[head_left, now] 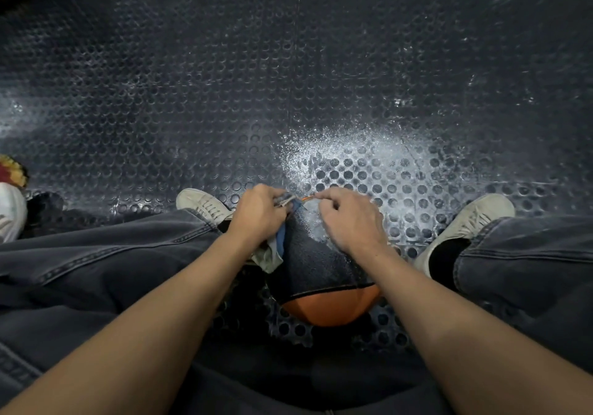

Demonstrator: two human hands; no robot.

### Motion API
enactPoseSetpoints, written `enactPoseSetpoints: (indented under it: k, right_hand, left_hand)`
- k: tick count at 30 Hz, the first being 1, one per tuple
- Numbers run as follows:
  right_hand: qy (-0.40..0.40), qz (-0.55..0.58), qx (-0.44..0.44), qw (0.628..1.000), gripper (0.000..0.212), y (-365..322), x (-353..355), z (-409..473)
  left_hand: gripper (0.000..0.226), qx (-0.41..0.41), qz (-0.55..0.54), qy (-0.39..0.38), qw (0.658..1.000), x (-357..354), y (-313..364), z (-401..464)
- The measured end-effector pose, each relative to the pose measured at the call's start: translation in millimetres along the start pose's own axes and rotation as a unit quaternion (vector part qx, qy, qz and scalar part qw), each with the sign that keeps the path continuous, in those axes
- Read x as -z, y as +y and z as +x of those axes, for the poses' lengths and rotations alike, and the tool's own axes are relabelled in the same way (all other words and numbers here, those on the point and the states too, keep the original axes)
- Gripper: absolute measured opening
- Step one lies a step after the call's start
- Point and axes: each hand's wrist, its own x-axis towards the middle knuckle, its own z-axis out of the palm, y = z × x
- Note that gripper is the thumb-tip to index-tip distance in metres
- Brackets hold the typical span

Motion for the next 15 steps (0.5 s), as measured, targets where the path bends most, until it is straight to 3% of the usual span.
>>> enactPoseSetpoints:
  k: [5, 10, 15]
  right_hand:
    - [-0.028, 0.010, -0.008, 1.000, 0.026, 2, 8, 2]
    - [-0.034, -0.002, 0.001, 0.999, 0.026, -5, 6, 1]
    - [-0.044, -0.003, 0.003, 0.999, 0.027, 0, 16, -2]
  left_hand:
    - [0.011, -0.113, -0.021, -0.053, 0.992, 7, 1, -32]
    - [0.015, -0.007, 0.041, 0.025, 0.999, -8, -2, 0]
    - [0.018, -0.152, 0.029, -0.006, 0.988, -7, -4, -32]
